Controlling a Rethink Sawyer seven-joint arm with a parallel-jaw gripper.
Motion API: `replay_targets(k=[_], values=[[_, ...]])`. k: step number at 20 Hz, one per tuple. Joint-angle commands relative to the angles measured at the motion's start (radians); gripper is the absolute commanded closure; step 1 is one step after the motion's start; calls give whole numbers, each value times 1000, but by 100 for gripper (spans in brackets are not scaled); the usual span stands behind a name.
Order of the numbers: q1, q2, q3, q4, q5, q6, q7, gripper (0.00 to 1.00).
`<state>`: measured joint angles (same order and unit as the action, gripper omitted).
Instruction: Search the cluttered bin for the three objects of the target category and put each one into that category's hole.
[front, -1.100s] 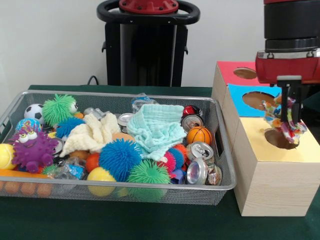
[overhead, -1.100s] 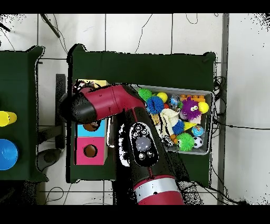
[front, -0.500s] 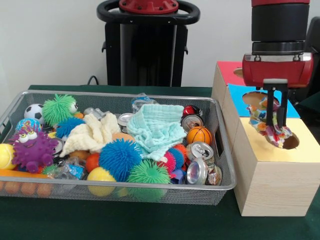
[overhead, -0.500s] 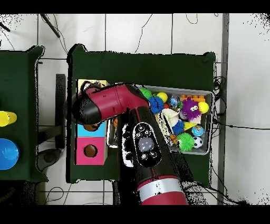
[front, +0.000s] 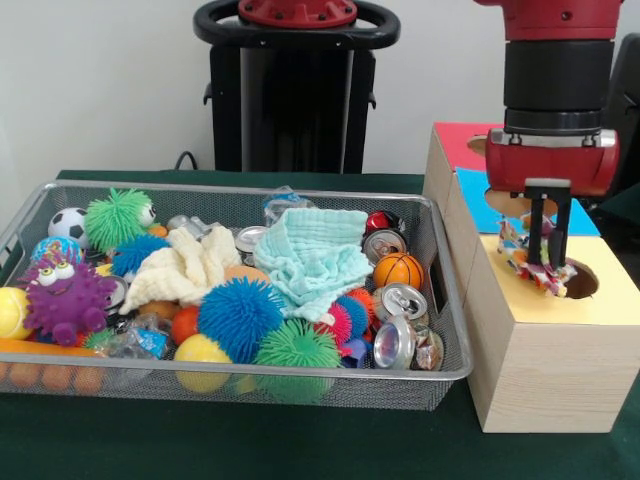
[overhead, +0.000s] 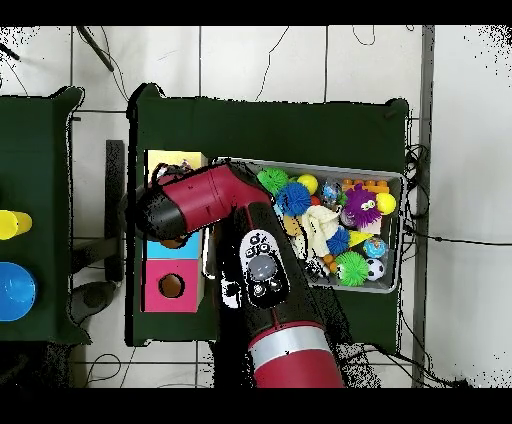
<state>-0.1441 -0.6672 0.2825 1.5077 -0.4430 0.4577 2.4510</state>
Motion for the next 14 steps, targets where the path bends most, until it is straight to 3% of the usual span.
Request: replay_targets(k=[1,14], values=[[1,61,-18,-1,-25,-57,29,100],[28,61,-15,8,25,-78,89,100]])
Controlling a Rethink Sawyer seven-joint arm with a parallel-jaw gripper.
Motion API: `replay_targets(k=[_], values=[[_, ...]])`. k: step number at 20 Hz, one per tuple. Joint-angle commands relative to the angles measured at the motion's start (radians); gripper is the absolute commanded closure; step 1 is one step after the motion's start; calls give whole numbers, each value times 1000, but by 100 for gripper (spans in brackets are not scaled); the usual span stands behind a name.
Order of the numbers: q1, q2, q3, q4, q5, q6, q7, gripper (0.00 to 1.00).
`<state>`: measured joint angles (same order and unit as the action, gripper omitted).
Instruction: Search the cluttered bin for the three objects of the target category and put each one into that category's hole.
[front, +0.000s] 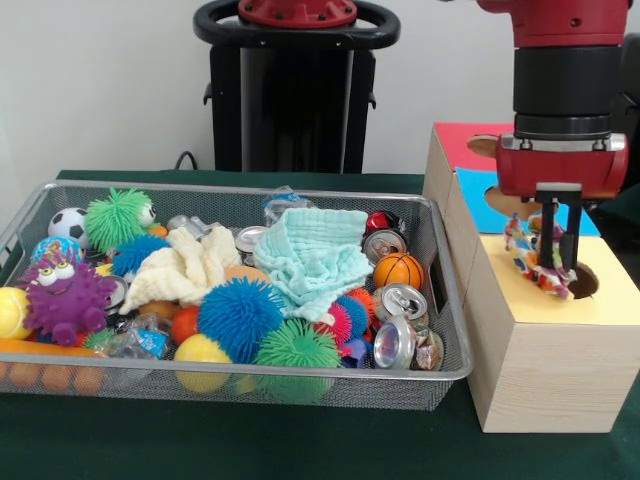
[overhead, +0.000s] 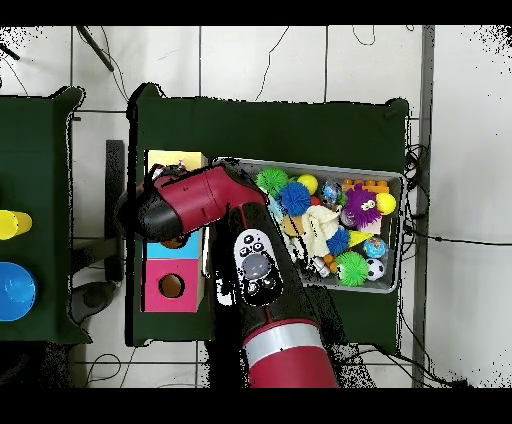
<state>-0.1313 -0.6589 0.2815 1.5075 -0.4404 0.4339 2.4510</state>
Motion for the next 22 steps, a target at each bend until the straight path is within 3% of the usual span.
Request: replay_targets(k=[1,14,22], values=[[16,56,-11,7,29,-65,98,100],[36,109,-36,16,96,-215,152,100],[24,111,-56,33,117,-206,102,100]])
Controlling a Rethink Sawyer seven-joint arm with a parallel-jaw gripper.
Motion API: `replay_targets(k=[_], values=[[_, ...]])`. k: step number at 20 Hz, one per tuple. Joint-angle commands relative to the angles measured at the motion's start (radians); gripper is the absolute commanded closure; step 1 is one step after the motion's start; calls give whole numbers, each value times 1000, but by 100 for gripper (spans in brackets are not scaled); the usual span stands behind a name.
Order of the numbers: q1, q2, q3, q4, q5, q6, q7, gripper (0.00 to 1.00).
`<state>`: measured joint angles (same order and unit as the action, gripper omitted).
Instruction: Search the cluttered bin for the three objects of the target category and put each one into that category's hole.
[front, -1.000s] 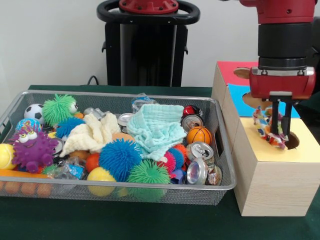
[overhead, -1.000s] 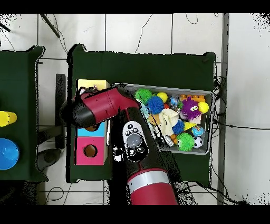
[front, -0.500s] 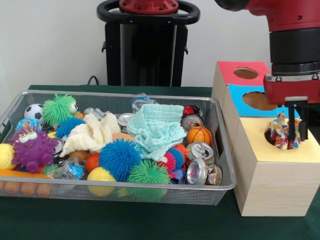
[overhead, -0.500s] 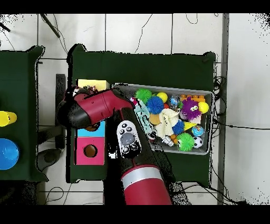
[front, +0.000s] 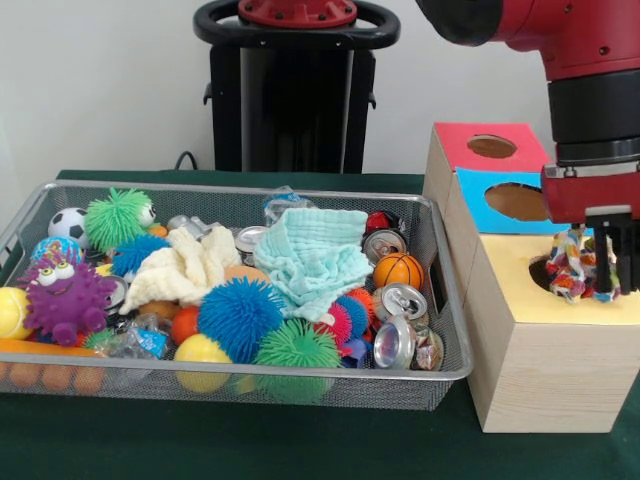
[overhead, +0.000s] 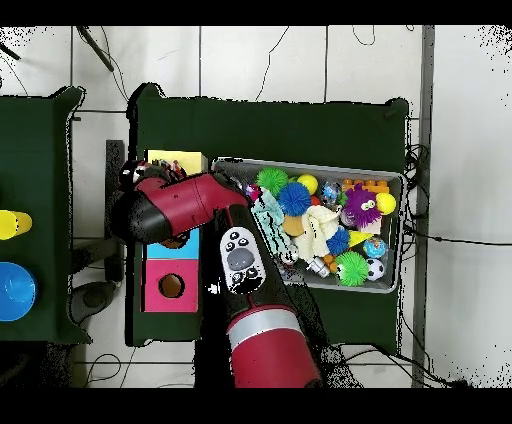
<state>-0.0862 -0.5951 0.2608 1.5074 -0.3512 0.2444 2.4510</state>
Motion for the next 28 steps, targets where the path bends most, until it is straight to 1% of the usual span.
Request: replay_targets(k=[1,2,6,9,11,15,18,21,24,25,28], values=[[-29,47,-38,38,26,-10,92,100],[-36,47,-36,44,27,-6,87,100],[-90,25,-6,73,9,32,20,100],[-134,-12,15,102,-1,120,-58,100],[-146,-26,21,110,-3,158,-84,100],[-149,-24,33,117,20,206,-70,100],[-148,-11,31,124,23,224,-52,100],[-149,14,34,123,20,214,-34,100],[-151,25,47,121,17,212,-37,100],[-150,26,55,118,15,212,-45,100],[-139,8,53,121,24,214,-29,100]])
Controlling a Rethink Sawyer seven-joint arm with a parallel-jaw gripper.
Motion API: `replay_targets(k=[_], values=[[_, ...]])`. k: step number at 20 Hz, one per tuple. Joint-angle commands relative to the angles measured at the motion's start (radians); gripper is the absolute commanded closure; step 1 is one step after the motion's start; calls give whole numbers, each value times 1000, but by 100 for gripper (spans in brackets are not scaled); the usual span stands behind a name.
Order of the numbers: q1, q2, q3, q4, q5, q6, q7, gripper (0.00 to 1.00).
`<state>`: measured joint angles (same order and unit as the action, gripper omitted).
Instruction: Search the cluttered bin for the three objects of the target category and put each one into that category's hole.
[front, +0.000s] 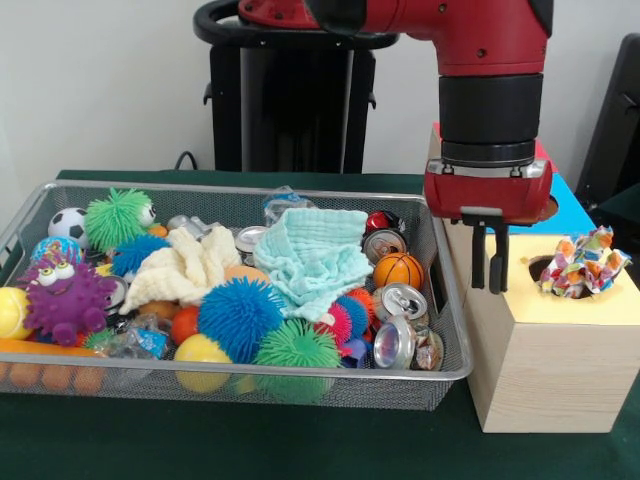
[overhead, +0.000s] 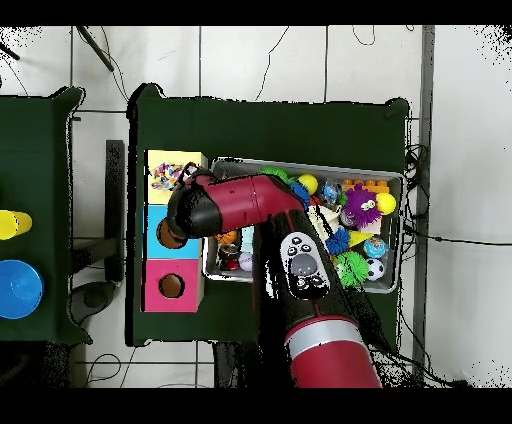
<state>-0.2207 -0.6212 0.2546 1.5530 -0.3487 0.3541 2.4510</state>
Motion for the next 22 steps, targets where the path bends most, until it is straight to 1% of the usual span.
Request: replay_targets(k=[1,6,11,16,19,22], values=[[-3,21,62,79,28,107,-25,100],[-9,-20,84,70,63,154,-34,100],[-24,-80,94,77,99,249,-65,100],[-43,-126,104,81,129,324,-94,100],[-42,-135,112,85,150,325,-69,100],[-26,-127,111,90,159,288,-32,100]])
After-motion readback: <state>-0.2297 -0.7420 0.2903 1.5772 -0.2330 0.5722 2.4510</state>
